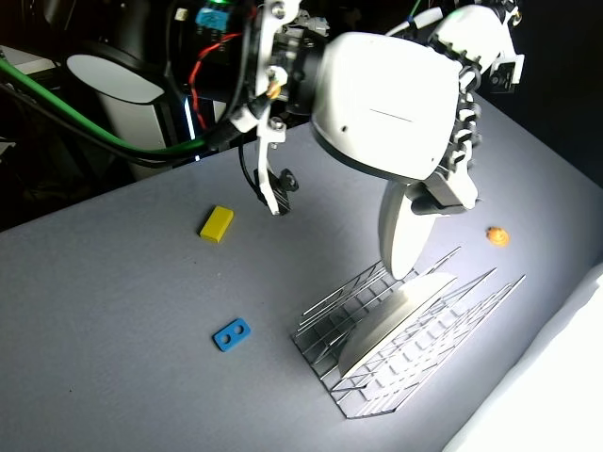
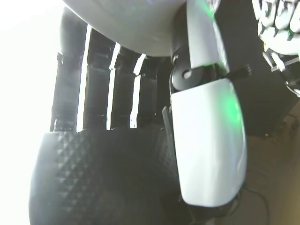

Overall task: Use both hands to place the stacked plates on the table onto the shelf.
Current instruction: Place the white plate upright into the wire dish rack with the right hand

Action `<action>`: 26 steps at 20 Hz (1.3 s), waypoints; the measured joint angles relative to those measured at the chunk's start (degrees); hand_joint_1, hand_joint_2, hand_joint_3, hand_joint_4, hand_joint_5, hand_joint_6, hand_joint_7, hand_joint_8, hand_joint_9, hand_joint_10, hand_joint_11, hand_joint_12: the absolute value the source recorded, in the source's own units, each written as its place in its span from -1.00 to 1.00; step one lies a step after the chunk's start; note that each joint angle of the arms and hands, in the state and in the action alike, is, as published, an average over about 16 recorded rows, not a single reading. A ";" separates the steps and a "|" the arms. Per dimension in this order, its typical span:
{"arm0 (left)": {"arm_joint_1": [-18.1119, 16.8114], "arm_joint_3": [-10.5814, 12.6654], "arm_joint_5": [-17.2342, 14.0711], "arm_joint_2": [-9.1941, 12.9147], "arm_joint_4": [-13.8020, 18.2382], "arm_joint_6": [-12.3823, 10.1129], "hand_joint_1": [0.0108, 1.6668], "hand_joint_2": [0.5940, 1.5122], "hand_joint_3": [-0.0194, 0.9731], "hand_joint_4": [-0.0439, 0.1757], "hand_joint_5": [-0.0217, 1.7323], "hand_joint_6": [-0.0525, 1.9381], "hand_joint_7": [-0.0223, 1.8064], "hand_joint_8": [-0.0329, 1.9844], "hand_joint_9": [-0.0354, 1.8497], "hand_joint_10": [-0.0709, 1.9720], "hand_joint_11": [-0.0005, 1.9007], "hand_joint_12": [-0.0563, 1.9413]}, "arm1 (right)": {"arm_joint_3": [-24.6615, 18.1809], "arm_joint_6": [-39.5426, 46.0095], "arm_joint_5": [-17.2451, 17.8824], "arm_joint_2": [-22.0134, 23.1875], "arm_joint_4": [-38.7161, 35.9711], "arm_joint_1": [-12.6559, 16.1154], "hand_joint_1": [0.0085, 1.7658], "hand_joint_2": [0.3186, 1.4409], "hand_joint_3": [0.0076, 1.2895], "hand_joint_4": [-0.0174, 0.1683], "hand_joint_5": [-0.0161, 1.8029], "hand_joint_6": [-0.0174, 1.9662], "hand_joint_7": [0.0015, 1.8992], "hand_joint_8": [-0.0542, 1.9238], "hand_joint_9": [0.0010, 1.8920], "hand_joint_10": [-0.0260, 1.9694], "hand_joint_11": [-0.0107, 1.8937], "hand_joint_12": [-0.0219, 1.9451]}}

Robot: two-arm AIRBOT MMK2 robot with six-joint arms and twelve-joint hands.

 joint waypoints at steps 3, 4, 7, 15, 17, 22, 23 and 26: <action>-2.83 -0.77 -1.11 0.25 2.73 -0.02 -0.99 -0.03 -0.94 -0.62 -0.83 -0.94 -0.87 -0.96 -0.90 -0.92 -0.97 -0.90 | 1.44 -0.28 -1.56 -0.87 2.43 0.48 0.36 0.26 -1.00 -0.75 -0.03 0.03 0.03 0.13 0.04 -0.10 -0.25 0.43; -3.76 -0.96 -1.45 0.33 3.58 -0.02 -0.99 -0.03 -0.94 -0.62 -0.83 -0.94 -0.88 -0.96 -0.90 -0.92 -0.97 -0.90 | 1.96 -0.38 -2.05 -1.17 3.16 0.56 0.36 0.26 -1.00 -0.75 -0.04 0.04 0.02 0.13 0.04 -0.11 -0.25 0.43; -6.19 -1.36 -2.24 0.49 5.80 -0.06 -0.99 -0.03 -0.94 -0.62 -0.83 -0.94 -0.88 -0.96 -0.91 -0.92 -0.97 -0.91 | 3.48 -0.61 -3.25 -1.94 5.30 0.58 0.36 0.27 -1.00 -0.76 -0.05 0.06 0.02 0.13 0.04 -0.11 -0.25 0.43; -9.58 -1.88 -2.53 0.96 8.54 -0.11 -0.99 -0.03 -0.94 -0.62 -0.84 -0.94 -0.89 -0.96 -0.91 -0.92 -0.97 -0.93 | 7.64 -1.15 -5.70 -3.64 10.40 -0.14 0.36 0.29 -0.99 -0.76 -0.05 0.07 0.01 0.14 0.04 -0.11 -0.26 0.45; -9.95 -1.93 -2.48 1.08 8.71 -0.12 -0.99 -0.03 -0.94 -0.62 -0.84 -0.94 -0.89 -0.96 -0.91 -0.92 -0.97 -0.93 | 8.71 -1.28 -6.35 -4.07 11.42 -0.35 0.36 0.29 -0.99 -0.76 -0.05 0.07 0.01 0.14 0.04 -0.10 -0.26 0.47; -10.21 -2.21 -3.46 1.32 9.27 -0.04 -0.99 -0.04 -0.94 -0.61 -0.84 -0.94 -0.89 -0.96 -0.91 -0.92 -0.97 -0.93 | 11.14 -1.58 -7.87 -5.00 13.55 -0.87 0.36 0.28 -0.99 -0.76 -0.05 0.07 0.01 0.14 0.03 -0.12 -0.27 0.47; -10.19 -2.31 -3.84 1.36 9.38 -0.01 -0.99 -0.04 -0.94 -0.61 -0.84 -0.94 -0.89 -0.96 -0.91 -0.92 -0.97 -0.93 | 11.55 -1.64 -8.12 -5.16 13.83 -1.01 0.36 0.28 -0.99 -0.76 -0.05 0.07 0.01 0.13 0.03 -0.14 -0.27 0.47; -10.11 -2.56 -4.98 1.42 9.80 0.08 -0.99 -0.05 -0.94 -0.61 -0.85 -0.94 -0.89 -0.96 -0.91 -0.92 -0.97 -0.93 | 12.58 -1.76 -8.69 -5.56 14.42 -1.49 0.36 0.28 -0.99 -0.76 -0.05 0.06 0.01 0.12 0.05 -0.20 -0.26 0.44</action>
